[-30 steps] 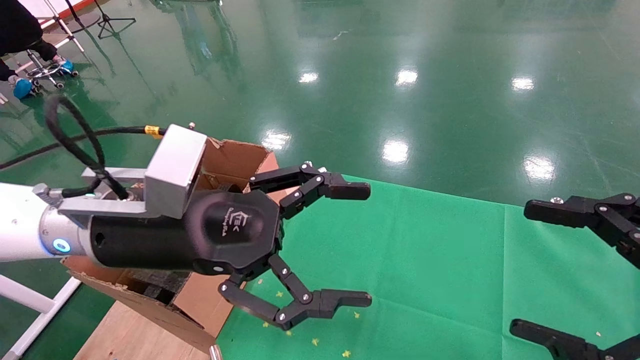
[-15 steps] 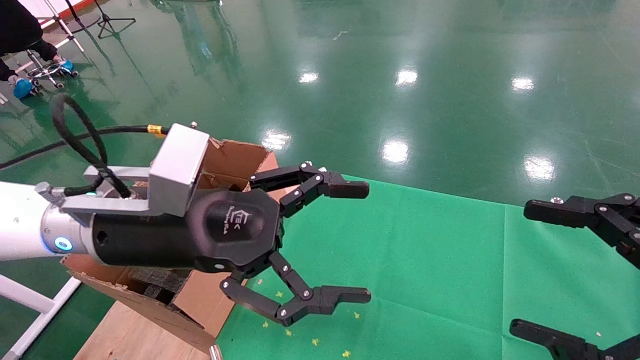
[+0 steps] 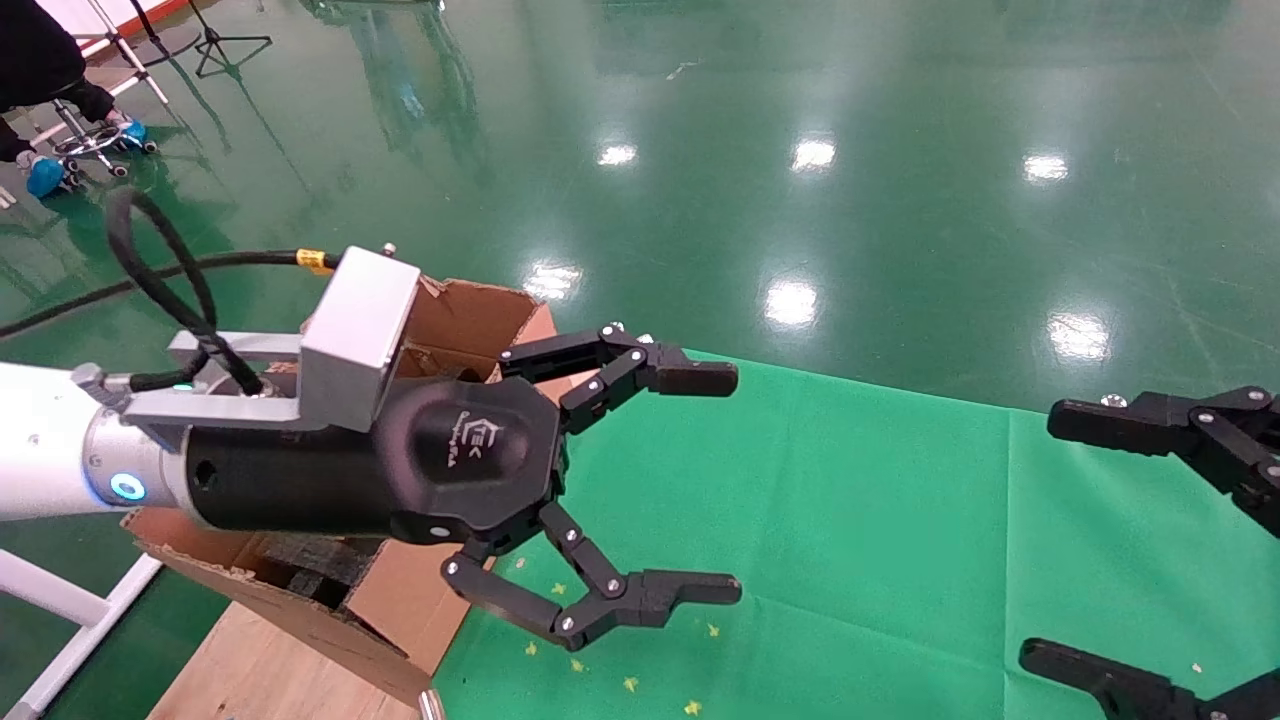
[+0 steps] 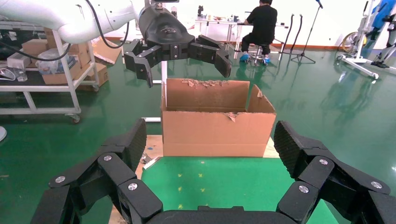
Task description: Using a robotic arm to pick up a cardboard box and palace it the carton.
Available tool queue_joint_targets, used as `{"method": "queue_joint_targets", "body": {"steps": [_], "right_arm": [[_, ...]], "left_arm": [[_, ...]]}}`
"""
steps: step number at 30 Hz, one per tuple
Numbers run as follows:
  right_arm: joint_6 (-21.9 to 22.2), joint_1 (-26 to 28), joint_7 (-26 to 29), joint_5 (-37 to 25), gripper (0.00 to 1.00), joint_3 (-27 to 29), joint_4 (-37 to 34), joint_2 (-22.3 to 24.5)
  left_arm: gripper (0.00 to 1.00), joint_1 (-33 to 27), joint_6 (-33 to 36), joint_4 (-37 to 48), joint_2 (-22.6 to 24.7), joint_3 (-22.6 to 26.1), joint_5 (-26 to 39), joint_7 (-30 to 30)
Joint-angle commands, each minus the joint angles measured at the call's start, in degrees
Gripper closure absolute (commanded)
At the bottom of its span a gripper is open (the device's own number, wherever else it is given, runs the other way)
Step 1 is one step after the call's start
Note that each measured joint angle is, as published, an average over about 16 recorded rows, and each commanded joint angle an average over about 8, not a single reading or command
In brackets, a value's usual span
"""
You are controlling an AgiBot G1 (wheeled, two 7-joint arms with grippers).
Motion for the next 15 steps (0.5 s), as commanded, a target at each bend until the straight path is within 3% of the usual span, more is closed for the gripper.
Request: {"method": "queue_joint_targets", "body": {"steps": [1, 15], "right_arm": [[0.00, 0.00, 0.00, 0.00, 0.00, 0.00, 0.00, 0.00], [0.00, 0.00, 0.00, 0.00, 0.00, 0.00, 0.00, 0.00]], "left_arm": [[0.00, -0.01, 0.00, 0.01, 0.00, 0.01, 0.01, -0.01], [0.00, -0.05, -0.01, 0.06, 0.00, 0.03, 0.05, -0.01]]}}
